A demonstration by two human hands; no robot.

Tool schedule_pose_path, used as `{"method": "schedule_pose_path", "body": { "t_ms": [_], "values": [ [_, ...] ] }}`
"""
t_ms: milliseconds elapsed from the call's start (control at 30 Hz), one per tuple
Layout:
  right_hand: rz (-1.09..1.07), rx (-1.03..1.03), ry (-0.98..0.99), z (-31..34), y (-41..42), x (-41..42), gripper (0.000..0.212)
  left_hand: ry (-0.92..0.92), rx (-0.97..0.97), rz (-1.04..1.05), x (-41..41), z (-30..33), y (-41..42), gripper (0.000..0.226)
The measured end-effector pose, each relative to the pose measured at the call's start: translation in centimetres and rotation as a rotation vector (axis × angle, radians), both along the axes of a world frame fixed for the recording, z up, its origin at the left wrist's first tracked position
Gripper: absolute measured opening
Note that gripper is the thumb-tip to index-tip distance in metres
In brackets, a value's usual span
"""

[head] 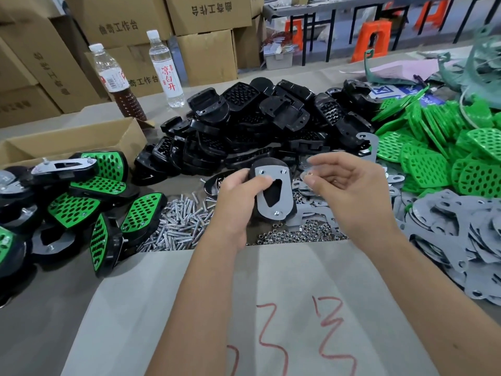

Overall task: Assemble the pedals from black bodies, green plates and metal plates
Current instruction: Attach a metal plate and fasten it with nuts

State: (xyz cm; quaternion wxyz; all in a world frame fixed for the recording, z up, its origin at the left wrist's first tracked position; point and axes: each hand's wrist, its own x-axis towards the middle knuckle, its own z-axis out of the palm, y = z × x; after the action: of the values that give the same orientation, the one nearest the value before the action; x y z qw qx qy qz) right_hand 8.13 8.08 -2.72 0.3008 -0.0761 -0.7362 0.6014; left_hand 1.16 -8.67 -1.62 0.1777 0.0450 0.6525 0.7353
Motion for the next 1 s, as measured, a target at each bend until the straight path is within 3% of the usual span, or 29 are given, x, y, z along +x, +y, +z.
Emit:
{"method": "schedule_pose_path", "body": {
  "t_ms": [367, 1000],
  "values": [
    [0.035, 0.03, 0.025, -0.3, -0.3, -0.2, 0.017, 0.079, -0.053, -0.113, 0.5, -0.8, 1.1, 0.018],
    [0.048, 0.041, 0.007, -0.6, 0.3, -0.5, 0.011, 0.039, 0.026, -0.101, 0.4, -1.4, 1.4, 0.017]
  ]
}}
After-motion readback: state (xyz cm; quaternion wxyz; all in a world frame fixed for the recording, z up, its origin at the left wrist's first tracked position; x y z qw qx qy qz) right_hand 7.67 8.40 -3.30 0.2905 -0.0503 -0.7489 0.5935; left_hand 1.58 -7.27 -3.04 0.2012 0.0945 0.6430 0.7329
